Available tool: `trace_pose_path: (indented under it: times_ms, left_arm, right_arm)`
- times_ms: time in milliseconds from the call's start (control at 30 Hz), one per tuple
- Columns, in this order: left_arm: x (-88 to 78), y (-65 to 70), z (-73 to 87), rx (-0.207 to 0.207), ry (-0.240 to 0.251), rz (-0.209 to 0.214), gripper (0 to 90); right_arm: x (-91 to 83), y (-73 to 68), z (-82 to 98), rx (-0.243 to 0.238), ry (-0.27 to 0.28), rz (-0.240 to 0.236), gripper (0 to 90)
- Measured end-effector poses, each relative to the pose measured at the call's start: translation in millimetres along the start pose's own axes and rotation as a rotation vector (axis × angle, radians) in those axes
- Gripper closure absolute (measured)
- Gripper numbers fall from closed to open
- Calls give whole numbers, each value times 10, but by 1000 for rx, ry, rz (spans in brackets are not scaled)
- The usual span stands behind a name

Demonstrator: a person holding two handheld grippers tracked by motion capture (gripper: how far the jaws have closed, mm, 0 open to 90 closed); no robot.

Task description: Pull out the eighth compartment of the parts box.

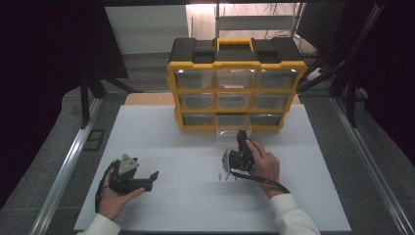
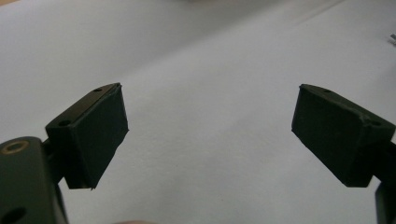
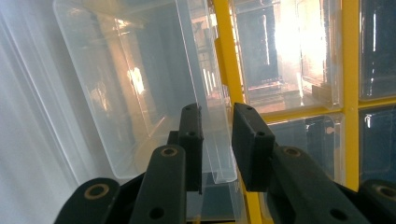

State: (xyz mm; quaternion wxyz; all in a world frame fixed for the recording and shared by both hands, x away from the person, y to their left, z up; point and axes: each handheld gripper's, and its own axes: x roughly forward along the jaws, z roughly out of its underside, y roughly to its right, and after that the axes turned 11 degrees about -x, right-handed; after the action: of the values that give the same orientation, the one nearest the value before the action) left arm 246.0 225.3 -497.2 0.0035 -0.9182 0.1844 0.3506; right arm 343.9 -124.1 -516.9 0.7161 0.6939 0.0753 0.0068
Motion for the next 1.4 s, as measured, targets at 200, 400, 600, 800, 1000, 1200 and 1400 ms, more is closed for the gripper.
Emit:
trace_pose_path:
  times_ms: [200,400,600,800,1000,1200,1400]
  left_arm:
    - [4,-1,-1,0,-1,0,110]
    - [3,0,0,0,0,1,110]
    - [5,1,2,0,-2,1,110]
    - [4,4,3,2,-3,2,110]
    - [-2,5,4,1,-1,1,110]
    - [-5,11,4,1,1,0,110]
    - [-6,10,2,1,2,0,110]
  right_arm:
    - [-43,-3,0,-6,-12,-20,730]
    - [-54,-12,-4,-13,-7,-15,729]
    - [-67,-19,-23,-15,1,-14,729]
    - [-77,-21,-18,-11,-4,-17,729]
    - [-81,-21,-16,-12,-4,-17,729]
    - [-81,-20,-15,-14,-3,-18,728]
    - [-79,-5,-7,-3,7,-27,685]
